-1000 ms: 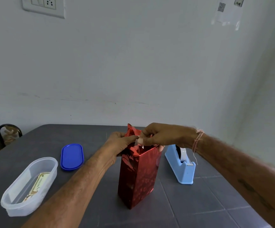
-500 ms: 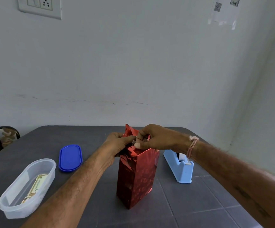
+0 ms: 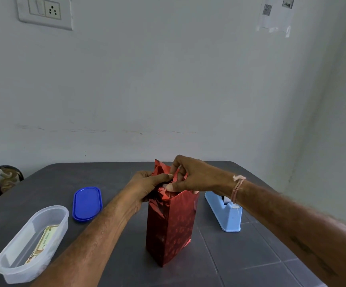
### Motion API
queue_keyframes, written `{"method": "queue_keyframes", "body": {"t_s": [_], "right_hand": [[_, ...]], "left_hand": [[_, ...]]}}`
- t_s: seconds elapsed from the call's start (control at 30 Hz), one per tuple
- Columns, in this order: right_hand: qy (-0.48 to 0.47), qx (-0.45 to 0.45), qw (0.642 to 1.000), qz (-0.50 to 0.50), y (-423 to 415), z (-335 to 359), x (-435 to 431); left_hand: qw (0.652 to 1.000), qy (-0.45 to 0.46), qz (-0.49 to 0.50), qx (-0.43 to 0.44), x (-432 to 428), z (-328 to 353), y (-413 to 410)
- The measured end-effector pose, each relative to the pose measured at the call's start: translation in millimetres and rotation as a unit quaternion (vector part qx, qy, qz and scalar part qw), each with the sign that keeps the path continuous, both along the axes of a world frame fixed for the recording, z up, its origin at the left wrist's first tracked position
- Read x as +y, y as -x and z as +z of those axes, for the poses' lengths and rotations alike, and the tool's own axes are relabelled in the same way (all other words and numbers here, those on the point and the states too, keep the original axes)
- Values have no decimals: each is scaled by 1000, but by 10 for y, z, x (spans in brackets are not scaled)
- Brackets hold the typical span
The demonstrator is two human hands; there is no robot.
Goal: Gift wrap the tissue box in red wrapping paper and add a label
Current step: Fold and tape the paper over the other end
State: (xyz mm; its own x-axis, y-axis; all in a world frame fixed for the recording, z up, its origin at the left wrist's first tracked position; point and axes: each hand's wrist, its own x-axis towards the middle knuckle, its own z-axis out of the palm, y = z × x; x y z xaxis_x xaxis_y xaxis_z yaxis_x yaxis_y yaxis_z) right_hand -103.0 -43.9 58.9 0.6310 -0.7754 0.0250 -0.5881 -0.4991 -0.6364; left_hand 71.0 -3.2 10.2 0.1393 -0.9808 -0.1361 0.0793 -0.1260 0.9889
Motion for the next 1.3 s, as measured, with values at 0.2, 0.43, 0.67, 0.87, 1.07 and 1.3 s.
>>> {"method": "queue_keyframes", "body": {"t_s": [0.2, 0.43, 0.67, 0.87, 1.07, 1.3], "right_hand": [[119, 48, 990, -57, -82, -88, -6], [130, 79, 986, -65, -129, -63, 18], [27, -216, 972, -87, 128, -114, -141], [-104, -231, 963, -87, 357, -294, -304], [-122, -237, 963, -30, 243, -130, -357], [-50, -234, 971, -28, 86, -40, -486]], "left_hand": [[1000, -8, 4, -18, -82, -59, -34], [1000, -14, -6, -17, -108, -91, -64], [999, -10, -33, -30, -88, -85, -107], [988, -2, -123, -97, -153, 29, -115], [975, 10, -169, -145, -204, 120, -55], [972, 14, -180, -150, -217, 119, -72]]}}
